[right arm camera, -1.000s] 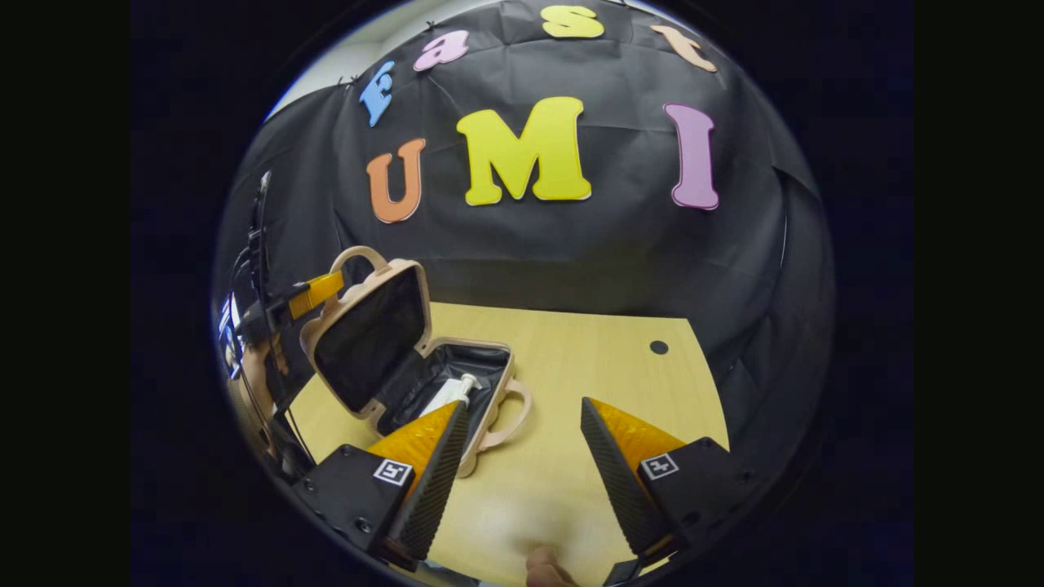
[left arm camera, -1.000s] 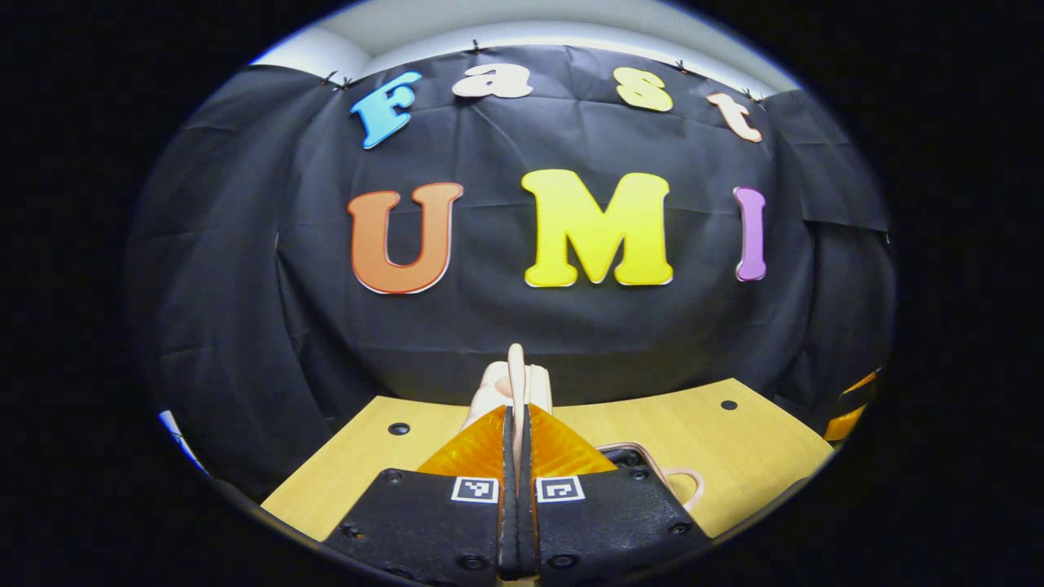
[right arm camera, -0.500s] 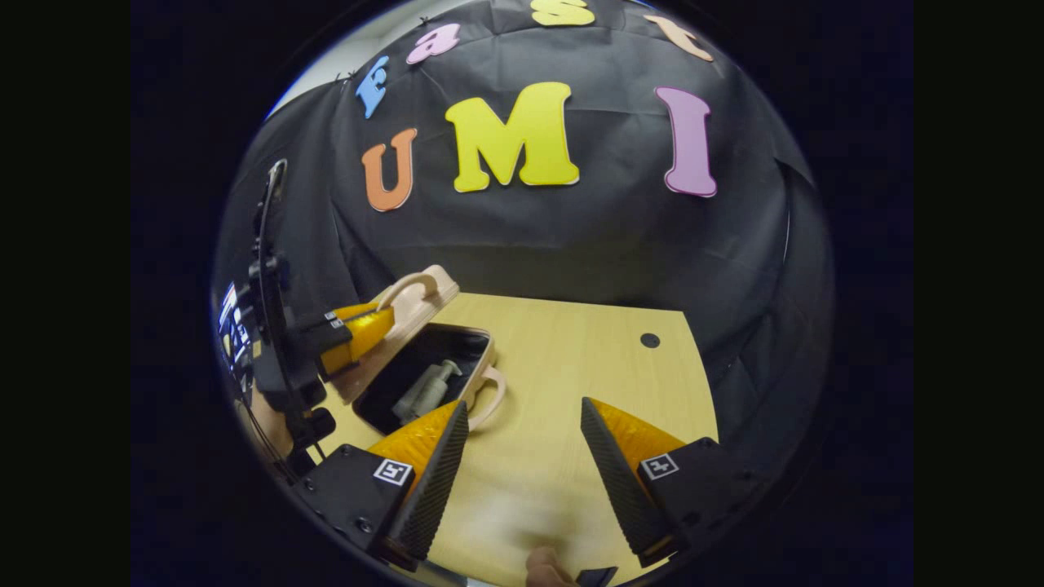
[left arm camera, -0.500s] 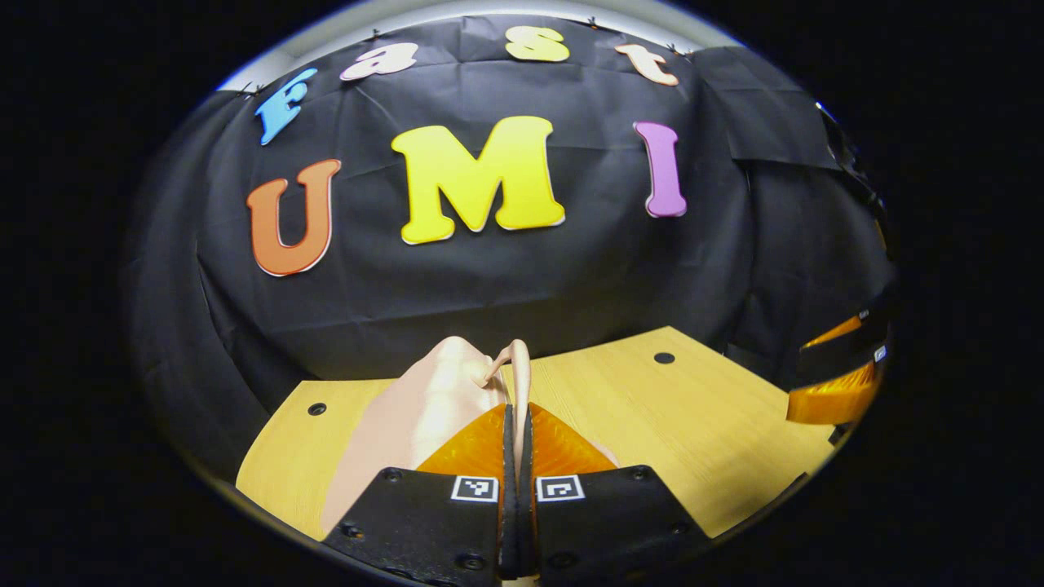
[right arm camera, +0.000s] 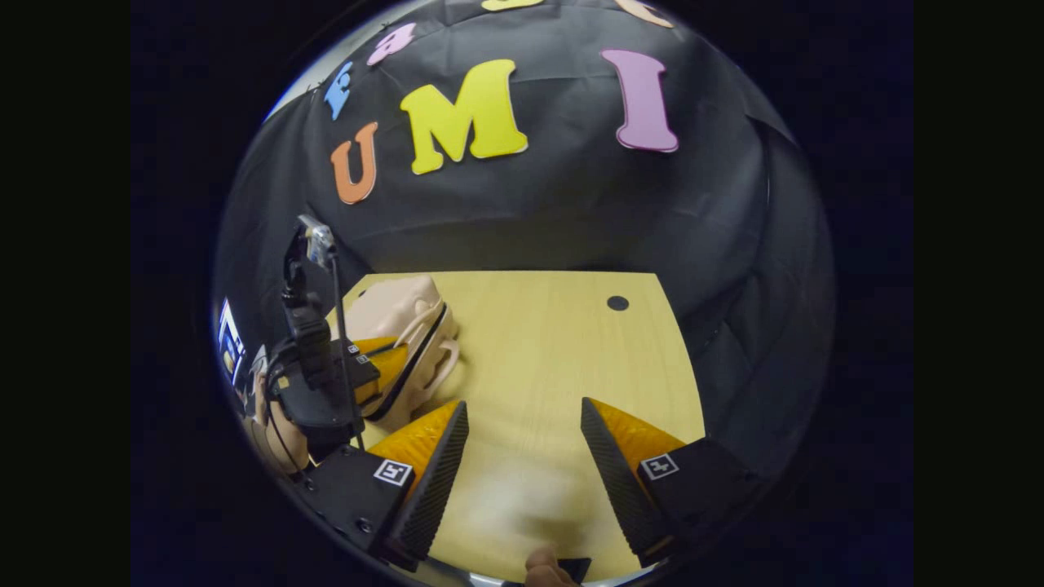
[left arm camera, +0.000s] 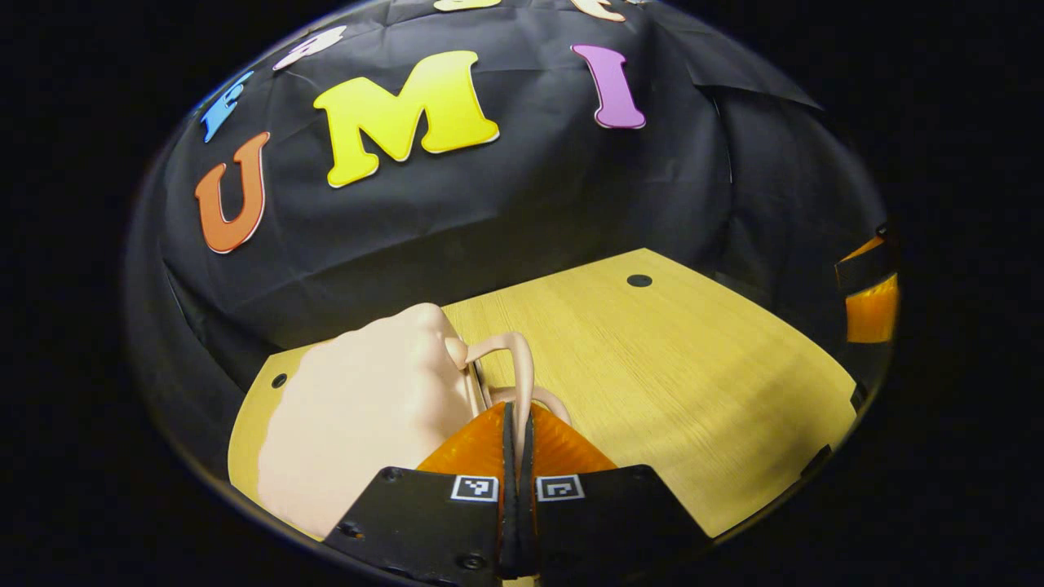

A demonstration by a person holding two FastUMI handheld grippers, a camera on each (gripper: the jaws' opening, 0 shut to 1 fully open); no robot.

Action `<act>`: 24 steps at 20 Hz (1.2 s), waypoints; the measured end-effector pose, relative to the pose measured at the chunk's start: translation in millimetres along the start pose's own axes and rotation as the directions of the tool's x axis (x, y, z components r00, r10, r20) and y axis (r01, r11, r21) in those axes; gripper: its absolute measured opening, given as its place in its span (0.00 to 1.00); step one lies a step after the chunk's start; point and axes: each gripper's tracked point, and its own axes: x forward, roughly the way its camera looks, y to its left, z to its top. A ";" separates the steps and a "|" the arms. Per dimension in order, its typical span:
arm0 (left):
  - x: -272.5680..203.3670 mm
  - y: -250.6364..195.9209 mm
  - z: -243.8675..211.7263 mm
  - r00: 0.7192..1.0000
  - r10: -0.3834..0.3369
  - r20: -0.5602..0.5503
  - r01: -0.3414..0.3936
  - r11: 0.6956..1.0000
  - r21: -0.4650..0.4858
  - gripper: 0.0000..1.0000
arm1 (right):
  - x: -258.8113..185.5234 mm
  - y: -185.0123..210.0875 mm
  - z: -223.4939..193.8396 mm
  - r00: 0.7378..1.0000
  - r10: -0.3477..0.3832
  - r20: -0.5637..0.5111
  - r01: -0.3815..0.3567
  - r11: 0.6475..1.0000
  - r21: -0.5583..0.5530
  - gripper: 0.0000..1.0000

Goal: First open the suitcase, pack the skin care products into it, and then close the suitcase.

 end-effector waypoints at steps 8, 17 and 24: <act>-26.5 -0.7 25.5 0.999 -0.038 -0.003 0.037 0.983 -0.180 0.42 | -1.6 -1.4 16.9 0.999 -0.026 0.034 0.025 0.999 0.030 0.83; -161.6 128.1 112.6 0.965 0.154 0.214 -0.076 0.940 -0.333 0.82 | -15.4 102.3 70.7 0.985 -0.005 0.170 0.012 0.999 -0.043 0.82; -216.0 195.0 120.1 0.927 0.200 0.318 -0.095 0.944 -0.316 0.96 | -28.7 193.8 104.5 0.959 -0.005 0.283 0.029 0.996 -0.084 0.83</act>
